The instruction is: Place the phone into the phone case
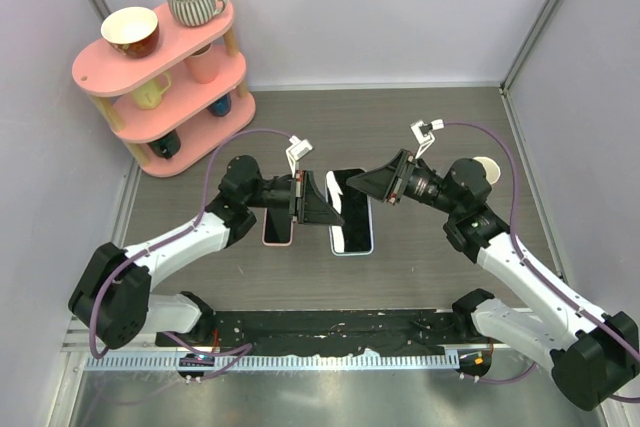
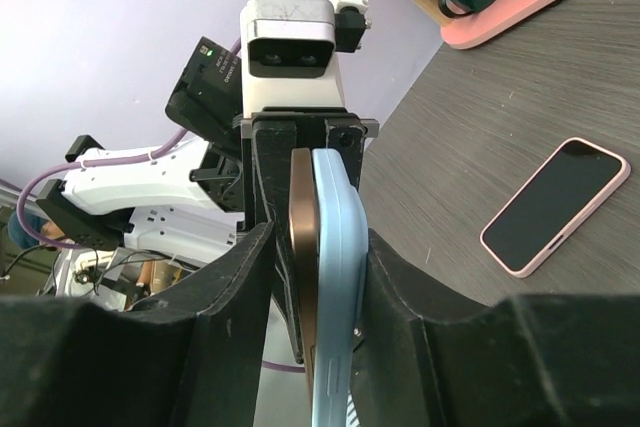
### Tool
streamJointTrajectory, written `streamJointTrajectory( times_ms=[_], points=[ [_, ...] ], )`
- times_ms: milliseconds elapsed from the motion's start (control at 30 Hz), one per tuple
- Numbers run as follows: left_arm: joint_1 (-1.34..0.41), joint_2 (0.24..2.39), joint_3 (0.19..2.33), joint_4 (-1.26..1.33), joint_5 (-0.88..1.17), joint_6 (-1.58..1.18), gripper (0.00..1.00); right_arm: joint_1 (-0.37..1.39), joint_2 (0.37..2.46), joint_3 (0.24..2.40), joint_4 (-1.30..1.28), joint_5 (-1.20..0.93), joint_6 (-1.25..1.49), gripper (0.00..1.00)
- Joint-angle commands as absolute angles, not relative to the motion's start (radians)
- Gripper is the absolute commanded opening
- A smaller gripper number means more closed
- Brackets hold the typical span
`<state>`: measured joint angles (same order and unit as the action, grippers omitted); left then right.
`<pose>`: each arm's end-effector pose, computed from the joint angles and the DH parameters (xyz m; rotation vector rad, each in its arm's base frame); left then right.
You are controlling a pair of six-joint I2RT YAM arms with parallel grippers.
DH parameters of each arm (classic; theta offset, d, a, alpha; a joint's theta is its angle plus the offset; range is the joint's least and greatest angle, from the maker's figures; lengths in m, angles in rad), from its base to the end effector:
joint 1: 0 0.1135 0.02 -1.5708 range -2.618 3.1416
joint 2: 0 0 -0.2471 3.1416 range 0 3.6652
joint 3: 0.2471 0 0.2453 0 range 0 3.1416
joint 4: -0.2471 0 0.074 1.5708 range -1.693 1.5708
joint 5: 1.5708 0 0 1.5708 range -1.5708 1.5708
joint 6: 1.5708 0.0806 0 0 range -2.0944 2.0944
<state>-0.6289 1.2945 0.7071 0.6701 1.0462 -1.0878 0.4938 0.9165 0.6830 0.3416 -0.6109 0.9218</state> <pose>0.1998 -0.2316 0.2788 0.6411 1.8705 -2.0093 0.2018 0.1611 0.3280 -0.2102 1.6880 1.5472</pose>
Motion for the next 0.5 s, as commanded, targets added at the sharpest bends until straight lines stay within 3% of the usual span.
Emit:
streamJointTrajectory(
  times_ms=[0, 67, 100, 133, 167, 233, 400, 467],
  points=[
    [-0.629, 1.284, 0.703, 0.585, 1.092, -1.049, 0.0, 0.494, 0.919, 0.775, 0.463, -0.632, 0.908, 0.44],
    [-0.629, 1.275, 0.707, 0.534, 1.092, -1.014, 0.0, 0.495, 0.917, 0.784, 0.459, -0.63, 0.904, 0.4],
    [-0.629, 1.275, 0.707, 0.525, 1.089, -1.008, 0.0, 0.495, 0.917, 0.785, 0.46, -0.634, 0.9, 0.3],
    [-0.629, 1.272, 0.707, 0.519, 1.089, -1.003, 0.0, 0.495, 0.916, 0.787, 0.459, -0.641, 0.897, 0.1],
    [-0.629, 1.266, 0.709, 0.514, 1.083, -1.002, 0.0, 0.495, 0.917, 0.79, 0.456, -0.652, 0.896, 0.03],
    [-0.627, 1.258, 0.712, 0.508, 1.078, -0.997, 0.01, 0.495, 0.916, 0.79, 0.459, -0.692, 0.888, 0.01],
    [-0.621, 1.227, 0.753, 0.411, 1.045, -0.936, 0.38, 0.495, 0.893, 0.778, 0.384, -0.756, 0.822, 0.01],
    [-0.614, 1.22, 0.778, 0.359, 1.037, -0.913, 0.46, 0.495, 0.876, 0.759, 0.387, -0.77, 0.83, 0.01]
  ],
)
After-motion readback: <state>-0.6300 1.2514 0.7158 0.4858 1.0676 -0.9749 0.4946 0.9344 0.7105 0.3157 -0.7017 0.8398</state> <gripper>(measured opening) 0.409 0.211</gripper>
